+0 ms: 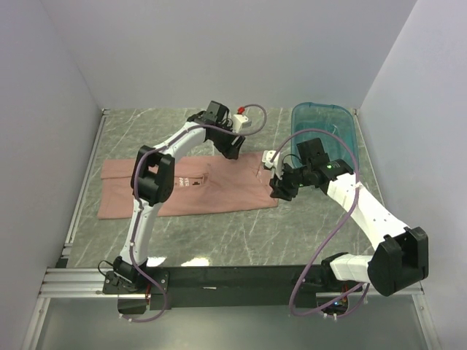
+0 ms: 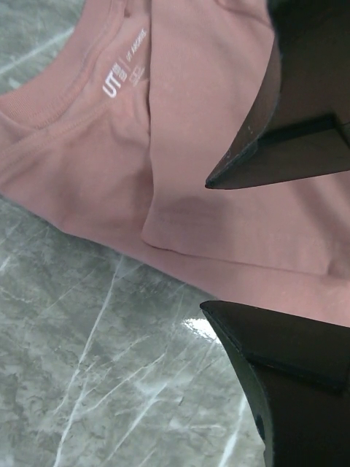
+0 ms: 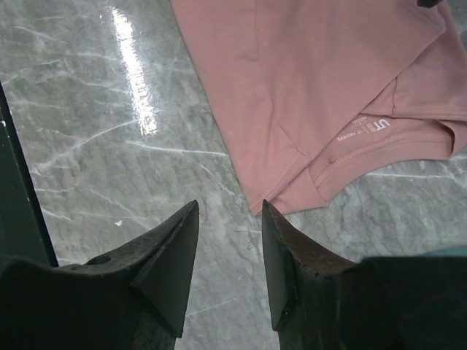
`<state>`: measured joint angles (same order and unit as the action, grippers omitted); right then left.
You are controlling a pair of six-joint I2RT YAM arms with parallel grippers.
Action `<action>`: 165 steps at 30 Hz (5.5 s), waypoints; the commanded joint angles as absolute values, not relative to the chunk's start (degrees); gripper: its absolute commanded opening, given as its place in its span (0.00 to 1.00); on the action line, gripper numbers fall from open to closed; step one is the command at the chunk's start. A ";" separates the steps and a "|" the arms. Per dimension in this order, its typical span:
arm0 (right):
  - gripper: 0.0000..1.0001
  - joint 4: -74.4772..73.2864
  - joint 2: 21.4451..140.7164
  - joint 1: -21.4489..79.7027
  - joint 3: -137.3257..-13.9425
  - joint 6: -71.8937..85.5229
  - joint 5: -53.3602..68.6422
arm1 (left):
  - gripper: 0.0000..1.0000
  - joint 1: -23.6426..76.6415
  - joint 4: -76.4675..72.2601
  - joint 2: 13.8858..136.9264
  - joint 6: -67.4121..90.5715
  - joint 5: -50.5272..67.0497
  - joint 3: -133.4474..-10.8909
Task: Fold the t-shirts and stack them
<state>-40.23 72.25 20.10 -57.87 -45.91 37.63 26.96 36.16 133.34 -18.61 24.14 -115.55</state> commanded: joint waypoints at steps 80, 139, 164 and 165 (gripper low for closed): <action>0.53 -1.16 112.75 71.62 -80.59 -49.56 -8.61 | 0.80 -12.39 19.42 65.41 24.96 -5.43 -56.18; 0.00 -12.83 101.09 67.50 -54.08 -62.14 12.22 | 0.93 -10.28 17.84 46.67 26.72 -17.23 -46.85; 0.33 -14.58 84.21 63.37 -42.00 -61.18 13.09 | 0.77 -10.28 12.91 71.52 26.63 23.89 -48.95; 0.41 -16.50 83.68 62.93 -43.06 -60.56 13.53 | 0.75 -10.28 13.70 73.89 26.72 24.78 -50.00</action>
<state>-9.87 86.15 64.12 -40.21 -63.42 12.45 -10.41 14.63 68.51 26.33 15.33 -46.85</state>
